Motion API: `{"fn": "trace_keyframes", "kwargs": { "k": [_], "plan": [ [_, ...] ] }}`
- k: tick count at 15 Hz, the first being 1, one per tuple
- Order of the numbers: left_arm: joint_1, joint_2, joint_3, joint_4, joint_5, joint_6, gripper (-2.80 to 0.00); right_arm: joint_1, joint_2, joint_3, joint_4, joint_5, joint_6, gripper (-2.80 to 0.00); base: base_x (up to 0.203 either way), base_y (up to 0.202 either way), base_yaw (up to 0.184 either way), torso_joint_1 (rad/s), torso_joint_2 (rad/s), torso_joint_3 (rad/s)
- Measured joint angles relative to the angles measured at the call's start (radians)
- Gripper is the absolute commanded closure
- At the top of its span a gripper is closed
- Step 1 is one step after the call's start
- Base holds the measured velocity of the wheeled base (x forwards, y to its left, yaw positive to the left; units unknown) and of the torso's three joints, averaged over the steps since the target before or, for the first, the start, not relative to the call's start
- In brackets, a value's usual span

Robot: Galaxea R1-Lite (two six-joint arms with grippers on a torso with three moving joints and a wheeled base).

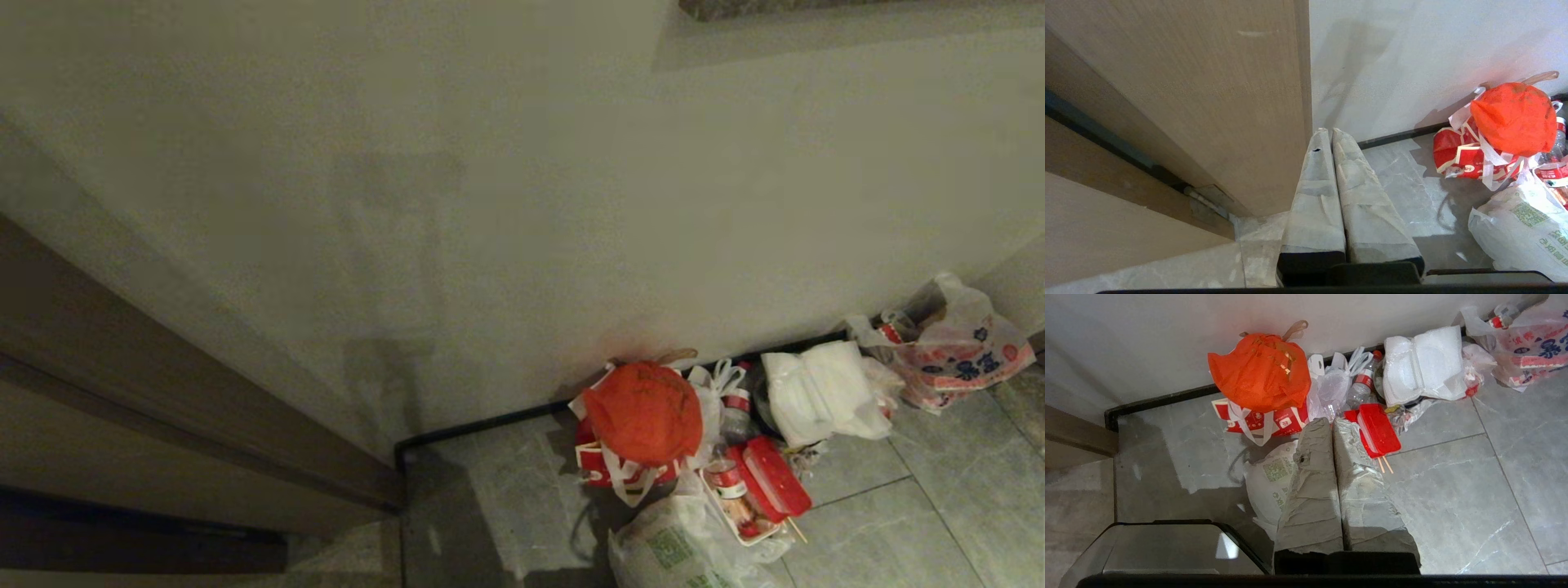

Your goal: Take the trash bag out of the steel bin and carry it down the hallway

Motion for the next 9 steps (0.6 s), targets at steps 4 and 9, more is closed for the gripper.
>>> {"fn": "trace_keyframes", "kwargs": {
  "k": [4,9],
  "plan": [
    [-0.001,0.000,0.000,0.001,0.000,-0.001,0.00,0.000,0.000,0.000,0.000,0.000,0.000,0.00,0.000,0.000,0.000,0.000,0.00,0.000],
    [0.000,0.000,0.000,-0.001,0.001,-0.006,0.00,0.000,0.000,-0.001,0.001,0.000,0.000,0.00,0.000,0.000,0.000,0.003,0.00,0.075]
  ]
}}
